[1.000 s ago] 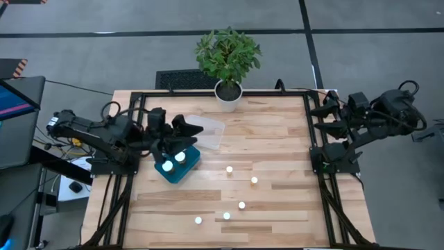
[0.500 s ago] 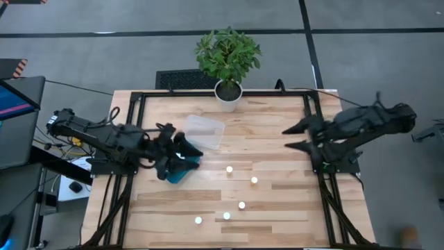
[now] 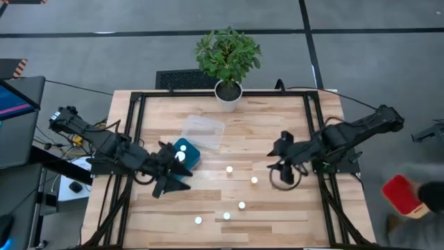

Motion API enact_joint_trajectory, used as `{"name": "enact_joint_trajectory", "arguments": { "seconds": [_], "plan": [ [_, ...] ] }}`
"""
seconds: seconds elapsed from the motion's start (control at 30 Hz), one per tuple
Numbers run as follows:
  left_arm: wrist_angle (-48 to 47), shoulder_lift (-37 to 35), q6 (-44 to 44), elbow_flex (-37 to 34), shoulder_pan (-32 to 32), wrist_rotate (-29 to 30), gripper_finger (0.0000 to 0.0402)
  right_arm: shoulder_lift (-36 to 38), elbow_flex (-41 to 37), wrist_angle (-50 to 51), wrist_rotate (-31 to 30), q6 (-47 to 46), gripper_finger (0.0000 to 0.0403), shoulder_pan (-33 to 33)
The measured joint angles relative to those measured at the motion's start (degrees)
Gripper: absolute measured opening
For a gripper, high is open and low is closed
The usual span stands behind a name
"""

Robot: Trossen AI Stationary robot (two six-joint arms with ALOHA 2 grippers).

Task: Pick and place medicine bottles into bin by pill shape (circle, oval)
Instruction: Put the orange pill bottle into the transparent bin

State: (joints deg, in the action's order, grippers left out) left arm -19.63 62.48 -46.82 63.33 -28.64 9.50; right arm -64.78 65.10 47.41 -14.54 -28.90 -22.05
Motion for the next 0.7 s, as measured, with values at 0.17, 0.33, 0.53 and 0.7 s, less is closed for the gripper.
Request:
{"name": "enact_joint_trajectory", "arguments": {
  "seconds": [0.17, 0.33, 0.53, 0.7],
  "plan": [
    [-0.9, 0.0, 0.0, 0.0, -4.1, 0.5, 0.0288, -5.3, 0.0, -1.2, 0.7, -2.1, 0.0226, -0.9],
    [0.5, 0.0, 2.1, 0.0, -7.5, 3.3, 0.0288, -8.8, 0.0, -1.2, 1.2, -6.2, 0.0226, -1.1],
    [3.5, 0.0, 4.7, 0.0, -10.1, 6.3, 0.0288, -13.2, 0.0, -1.2, 1.2, -7.1, 0.0226, -1.3],
    [4.6, 0.0, 5.5, 0.0, -10.6, 6.5, 0.0288, -18.1, 0.0, -2.7, 1.2, -6.4, 0.0229, -1.2]
  ]
}}
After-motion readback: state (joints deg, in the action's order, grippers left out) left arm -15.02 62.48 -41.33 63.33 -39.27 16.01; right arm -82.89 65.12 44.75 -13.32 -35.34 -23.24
